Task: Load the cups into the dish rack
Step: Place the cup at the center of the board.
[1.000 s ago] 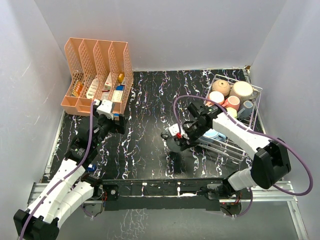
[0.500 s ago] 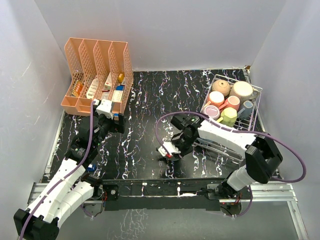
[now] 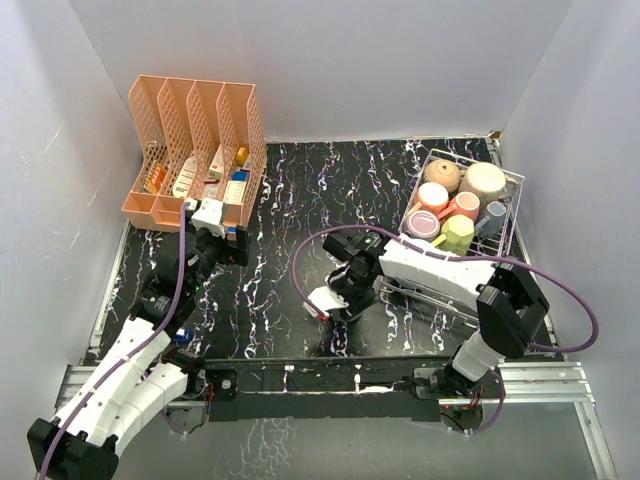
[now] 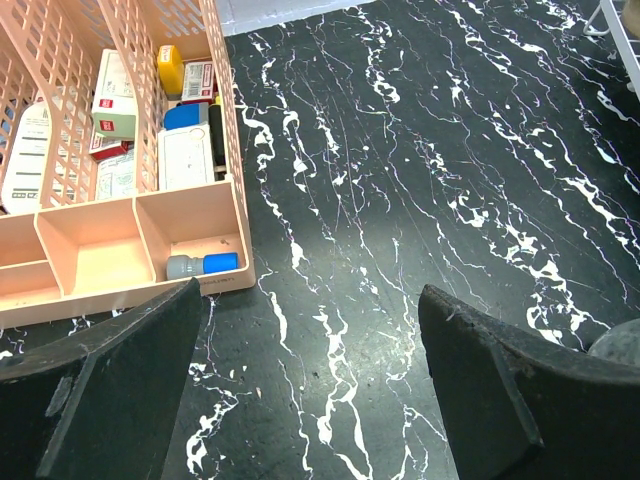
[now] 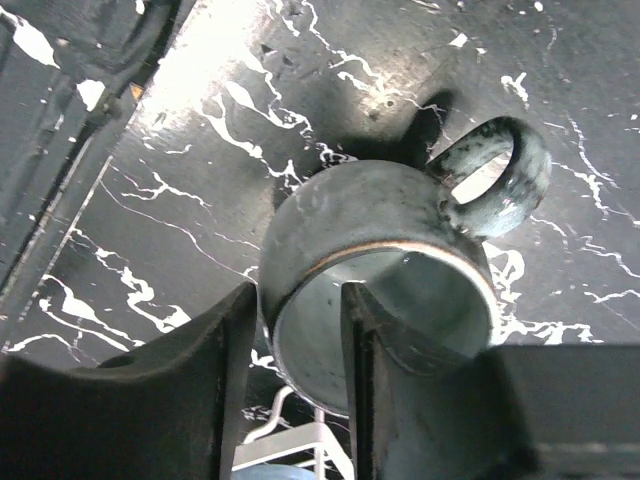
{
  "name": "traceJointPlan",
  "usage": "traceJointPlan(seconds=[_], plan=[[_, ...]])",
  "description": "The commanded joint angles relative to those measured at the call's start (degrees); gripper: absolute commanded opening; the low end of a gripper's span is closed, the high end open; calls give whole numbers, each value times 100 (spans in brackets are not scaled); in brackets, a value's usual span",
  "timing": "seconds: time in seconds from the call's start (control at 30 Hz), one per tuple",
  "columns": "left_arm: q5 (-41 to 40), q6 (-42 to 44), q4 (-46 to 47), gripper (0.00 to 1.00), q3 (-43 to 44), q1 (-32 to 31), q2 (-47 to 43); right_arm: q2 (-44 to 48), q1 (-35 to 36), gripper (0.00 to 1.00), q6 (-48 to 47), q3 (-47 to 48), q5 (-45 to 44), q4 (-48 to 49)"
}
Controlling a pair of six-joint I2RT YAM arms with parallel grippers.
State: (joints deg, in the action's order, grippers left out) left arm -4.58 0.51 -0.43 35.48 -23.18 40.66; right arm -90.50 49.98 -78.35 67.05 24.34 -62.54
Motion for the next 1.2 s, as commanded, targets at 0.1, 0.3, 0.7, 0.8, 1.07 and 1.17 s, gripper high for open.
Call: traceJointPlan(seconds=[0.1, 0.3, 0.7, 0.8, 1.07, 1.17], plan=[[-99, 72, 104, 87, -45, 33, -184, 78, 19, 48, 272, 450, -244, 28], [-155, 67, 117, 87, -65, 33, -293, 351, 11, 54, 373, 714, 84, -388], [-618, 251, -223, 87, 7, 33, -504, 169, 24, 63, 2084, 1731, 809, 13], [-775, 202, -558, 87, -21, 33, -800, -100, 153, 63, 2745, 1918, 557, 263], [-2055, 42, -1001, 88, -121, 33, -1199, -902, 673, 64, 3585, 2354, -743, 325], [-2382, -6, -1130, 88, -61, 33, -1084, -1284, 822, 64, 3770, 2415, -1211, 290]])
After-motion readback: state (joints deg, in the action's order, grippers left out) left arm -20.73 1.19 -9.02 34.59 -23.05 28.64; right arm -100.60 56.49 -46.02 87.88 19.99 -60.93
